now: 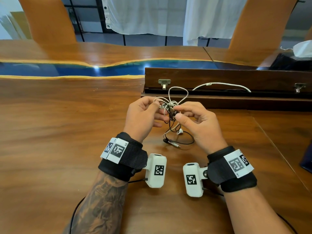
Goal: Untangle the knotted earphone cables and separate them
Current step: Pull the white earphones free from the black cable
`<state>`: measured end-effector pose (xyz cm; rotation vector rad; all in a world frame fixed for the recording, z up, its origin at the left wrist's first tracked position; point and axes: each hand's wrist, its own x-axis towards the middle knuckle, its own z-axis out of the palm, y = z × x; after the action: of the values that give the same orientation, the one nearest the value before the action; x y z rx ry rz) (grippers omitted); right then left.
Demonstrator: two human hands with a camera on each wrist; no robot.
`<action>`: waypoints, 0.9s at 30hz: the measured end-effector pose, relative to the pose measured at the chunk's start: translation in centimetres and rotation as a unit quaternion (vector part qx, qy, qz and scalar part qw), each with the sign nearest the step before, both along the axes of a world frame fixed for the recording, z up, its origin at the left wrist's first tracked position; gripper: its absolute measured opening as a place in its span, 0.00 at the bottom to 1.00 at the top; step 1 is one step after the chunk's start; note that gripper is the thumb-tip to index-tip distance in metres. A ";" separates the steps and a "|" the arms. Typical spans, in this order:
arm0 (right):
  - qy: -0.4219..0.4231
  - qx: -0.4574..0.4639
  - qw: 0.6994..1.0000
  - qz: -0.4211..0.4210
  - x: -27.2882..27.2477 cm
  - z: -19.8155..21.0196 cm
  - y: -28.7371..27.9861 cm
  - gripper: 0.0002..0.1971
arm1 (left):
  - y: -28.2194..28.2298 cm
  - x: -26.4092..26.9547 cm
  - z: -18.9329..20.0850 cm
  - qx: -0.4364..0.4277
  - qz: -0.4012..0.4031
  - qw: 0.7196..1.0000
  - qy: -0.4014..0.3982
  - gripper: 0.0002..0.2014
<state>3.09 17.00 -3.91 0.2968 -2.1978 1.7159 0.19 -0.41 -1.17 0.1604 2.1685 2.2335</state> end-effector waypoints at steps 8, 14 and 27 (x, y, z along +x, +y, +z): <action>-0.058 -0.025 0.998 0.003 -0.1 -0.4 -0.1 0.10 | 0.0 0.4 0.2 0.019 -0.058 0.998 0.015 0.11; -0.074 -0.054 0.995 -0.025 -0.1 -0.4 -0.6 0.15 | -0.2 0.4 0.4 0.001 -0.070 0.997 0.028 0.13; -0.102 -0.079 0.992 0.012 0.1 0.4 0.2 0.10 | 0.1 0.5 0.4 0.026 -0.084 0.996 0.025 0.13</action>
<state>3.19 17.21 -3.50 0.1143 -2.1853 1.9992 0.69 -0.31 -0.81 0.3891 2.0361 2.2158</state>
